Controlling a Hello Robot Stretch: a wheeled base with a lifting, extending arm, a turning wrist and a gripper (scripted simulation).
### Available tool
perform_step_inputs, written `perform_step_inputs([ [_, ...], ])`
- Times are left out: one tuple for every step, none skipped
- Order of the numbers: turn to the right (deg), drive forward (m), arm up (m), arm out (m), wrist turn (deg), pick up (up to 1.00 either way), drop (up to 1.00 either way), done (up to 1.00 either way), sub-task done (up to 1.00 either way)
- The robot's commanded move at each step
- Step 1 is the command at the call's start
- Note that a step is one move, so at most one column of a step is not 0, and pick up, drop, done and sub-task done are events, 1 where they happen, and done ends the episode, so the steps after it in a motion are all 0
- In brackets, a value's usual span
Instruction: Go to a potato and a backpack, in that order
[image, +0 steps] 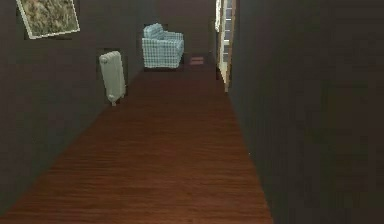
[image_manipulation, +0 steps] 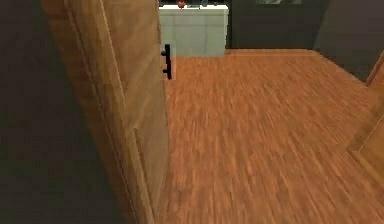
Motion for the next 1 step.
perform_step_inputs([
  [0.0,1.0,0.0,0.0,0.0,0.0,0.0,0.0,0.0],
])
